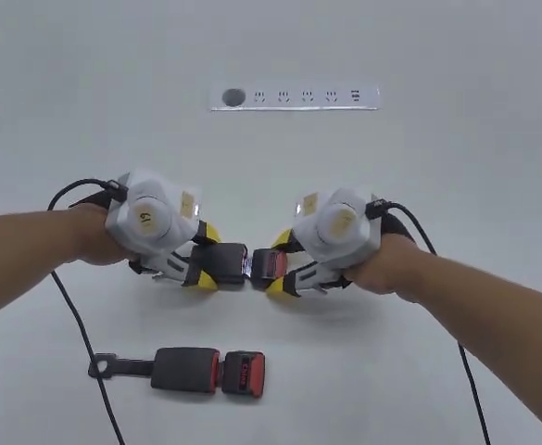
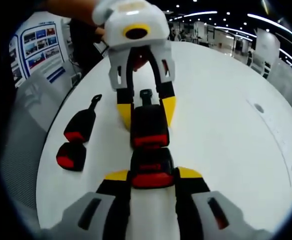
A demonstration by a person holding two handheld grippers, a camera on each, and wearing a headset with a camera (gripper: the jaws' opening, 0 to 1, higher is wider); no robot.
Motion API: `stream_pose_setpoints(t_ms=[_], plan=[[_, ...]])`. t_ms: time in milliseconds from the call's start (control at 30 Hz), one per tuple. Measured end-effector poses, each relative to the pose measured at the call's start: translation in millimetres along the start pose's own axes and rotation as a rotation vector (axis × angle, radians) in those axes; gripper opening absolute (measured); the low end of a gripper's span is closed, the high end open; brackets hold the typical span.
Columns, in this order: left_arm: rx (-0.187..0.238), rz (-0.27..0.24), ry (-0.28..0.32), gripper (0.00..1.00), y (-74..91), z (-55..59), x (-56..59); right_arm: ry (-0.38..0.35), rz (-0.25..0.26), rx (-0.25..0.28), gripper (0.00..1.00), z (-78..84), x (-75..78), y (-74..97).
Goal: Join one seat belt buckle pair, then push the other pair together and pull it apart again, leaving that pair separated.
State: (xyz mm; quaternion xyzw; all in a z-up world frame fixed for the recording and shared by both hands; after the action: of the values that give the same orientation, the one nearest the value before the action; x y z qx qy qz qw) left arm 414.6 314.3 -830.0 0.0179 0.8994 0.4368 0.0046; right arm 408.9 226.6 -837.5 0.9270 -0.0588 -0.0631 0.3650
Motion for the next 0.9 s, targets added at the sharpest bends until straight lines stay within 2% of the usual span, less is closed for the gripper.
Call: stream_pose_setpoints(t_ms=[600, 900], plan=[[-0.01, -0.001, 0.001, 0.34, -0.3, -0.4, -0.2, 0.012, 0.0, -0.005, 0.35, 0.6, 0.4, -0.4], [0.005, -0.002, 0.007, 0.34, 0.0, 2.8, -1.8, 0.015, -0.012, 0.045, 0.35, 2.3, 1.0, 0.6]])
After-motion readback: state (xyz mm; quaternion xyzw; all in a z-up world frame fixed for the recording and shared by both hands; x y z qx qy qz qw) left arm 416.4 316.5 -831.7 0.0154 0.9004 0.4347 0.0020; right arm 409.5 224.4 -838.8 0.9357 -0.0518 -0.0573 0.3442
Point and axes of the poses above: the centre of the closed fingertips' face, and the gripper's own axes: y roughly backward along the fingers, x roughly to its right, z roughly out of its underside, the point moved 3 cm from there along y, roughly backward along the fingers, and after that the axes turned 5 degrees about x, right-handed, at the moved point
